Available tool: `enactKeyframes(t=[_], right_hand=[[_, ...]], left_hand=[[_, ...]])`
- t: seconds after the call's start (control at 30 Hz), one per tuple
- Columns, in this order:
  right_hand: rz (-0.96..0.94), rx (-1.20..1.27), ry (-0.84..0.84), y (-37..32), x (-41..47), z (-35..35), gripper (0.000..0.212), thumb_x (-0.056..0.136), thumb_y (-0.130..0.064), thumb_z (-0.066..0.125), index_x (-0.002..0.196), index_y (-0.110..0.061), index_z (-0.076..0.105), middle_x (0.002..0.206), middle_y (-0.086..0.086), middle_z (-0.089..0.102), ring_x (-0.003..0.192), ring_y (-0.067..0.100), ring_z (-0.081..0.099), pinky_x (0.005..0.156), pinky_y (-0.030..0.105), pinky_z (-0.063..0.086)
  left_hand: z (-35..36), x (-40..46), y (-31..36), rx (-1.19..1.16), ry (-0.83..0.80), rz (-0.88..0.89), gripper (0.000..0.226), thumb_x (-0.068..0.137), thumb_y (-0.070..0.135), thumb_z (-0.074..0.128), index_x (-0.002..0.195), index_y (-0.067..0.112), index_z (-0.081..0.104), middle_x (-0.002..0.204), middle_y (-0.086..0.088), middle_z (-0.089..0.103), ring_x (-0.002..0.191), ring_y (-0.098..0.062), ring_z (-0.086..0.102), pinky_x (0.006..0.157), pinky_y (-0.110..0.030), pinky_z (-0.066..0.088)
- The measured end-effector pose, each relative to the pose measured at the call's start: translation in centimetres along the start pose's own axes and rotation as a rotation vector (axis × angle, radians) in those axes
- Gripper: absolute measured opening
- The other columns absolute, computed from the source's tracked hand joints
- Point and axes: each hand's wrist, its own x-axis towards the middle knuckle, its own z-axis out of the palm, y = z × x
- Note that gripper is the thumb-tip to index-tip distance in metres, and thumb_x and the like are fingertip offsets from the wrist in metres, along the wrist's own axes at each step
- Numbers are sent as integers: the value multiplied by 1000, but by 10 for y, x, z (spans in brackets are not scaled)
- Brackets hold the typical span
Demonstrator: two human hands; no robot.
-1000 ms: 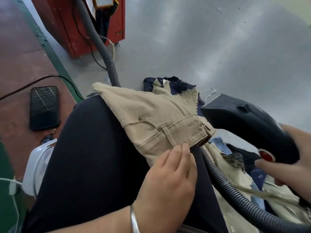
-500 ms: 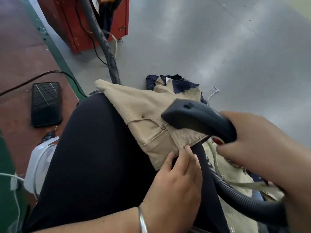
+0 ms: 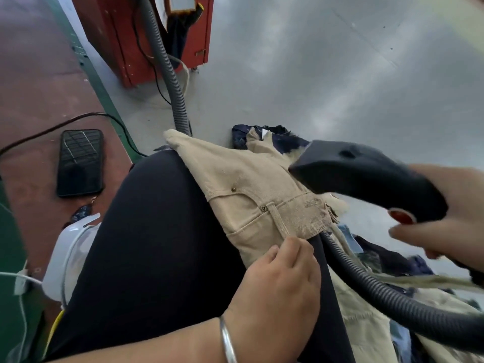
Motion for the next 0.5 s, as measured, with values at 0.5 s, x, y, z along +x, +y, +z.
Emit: enactKeyframes(t=[0.5], right_hand=[[66, 12, 10, -44, 86, 33, 17, 81, -12, 67, 95, -16, 57, 72, 8, 61, 71, 33, 67, 59, 36, 55]], left_hand=[[-3, 2, 3, -53, 16, -24, 36, 86, 14, 38, 91, 14, 73, 91, -1, 68, 84, -16, 63, 73, -24, 52]])
